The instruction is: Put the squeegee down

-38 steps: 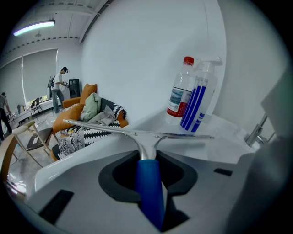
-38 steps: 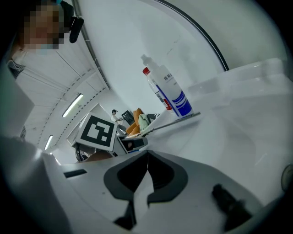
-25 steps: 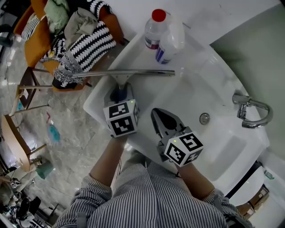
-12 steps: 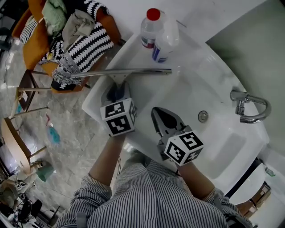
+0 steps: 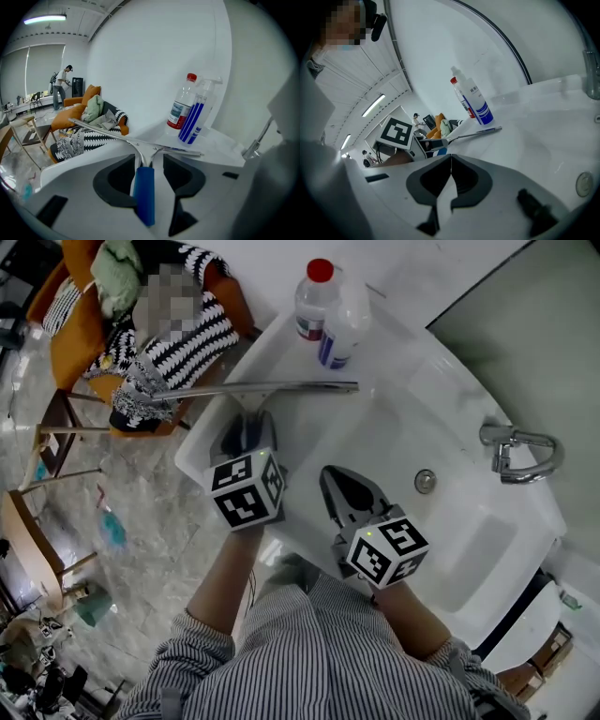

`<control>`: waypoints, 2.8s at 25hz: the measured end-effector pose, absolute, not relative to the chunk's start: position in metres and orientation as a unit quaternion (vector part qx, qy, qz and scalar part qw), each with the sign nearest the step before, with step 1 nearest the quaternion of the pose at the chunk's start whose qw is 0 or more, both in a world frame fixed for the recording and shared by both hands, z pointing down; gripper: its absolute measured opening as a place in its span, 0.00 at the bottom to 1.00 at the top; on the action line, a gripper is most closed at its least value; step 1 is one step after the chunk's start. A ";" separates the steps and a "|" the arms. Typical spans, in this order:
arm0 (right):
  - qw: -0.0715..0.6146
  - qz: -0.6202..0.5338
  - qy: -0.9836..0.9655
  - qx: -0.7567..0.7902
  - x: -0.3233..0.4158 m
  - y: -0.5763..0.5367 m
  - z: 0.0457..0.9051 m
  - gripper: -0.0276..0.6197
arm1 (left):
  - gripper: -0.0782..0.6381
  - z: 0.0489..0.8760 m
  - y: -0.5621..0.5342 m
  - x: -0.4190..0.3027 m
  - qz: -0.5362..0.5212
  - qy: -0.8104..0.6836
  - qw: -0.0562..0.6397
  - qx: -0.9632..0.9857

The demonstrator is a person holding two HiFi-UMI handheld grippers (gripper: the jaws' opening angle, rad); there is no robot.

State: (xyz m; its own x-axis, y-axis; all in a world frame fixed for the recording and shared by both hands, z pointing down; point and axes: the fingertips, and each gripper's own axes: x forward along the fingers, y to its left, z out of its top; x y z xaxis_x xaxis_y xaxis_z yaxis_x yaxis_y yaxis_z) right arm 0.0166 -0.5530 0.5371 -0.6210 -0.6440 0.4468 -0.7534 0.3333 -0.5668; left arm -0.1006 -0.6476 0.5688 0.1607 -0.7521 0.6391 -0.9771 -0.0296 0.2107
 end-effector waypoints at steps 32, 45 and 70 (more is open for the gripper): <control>0.022 0.273 -0.830 0.486 0.004 -0.393 0.437 0.07 | 0.19 0.450 -0.441 -0.107 0.108 -0.555 0.236 0.791; 0.016 0.237 -0.838 0.491 -0.020 -0.332 0.403 0.07 | 0.16 0.434 -0.354 -0.095 0.130 -0.506 0.189 0.832; 0.017 0.202 -0.872 0.445 -0.001 -0.307 0.373 0.07 | 0.13 0.419 -0.308 -0.058 0.116 -0.538 0.208 0.809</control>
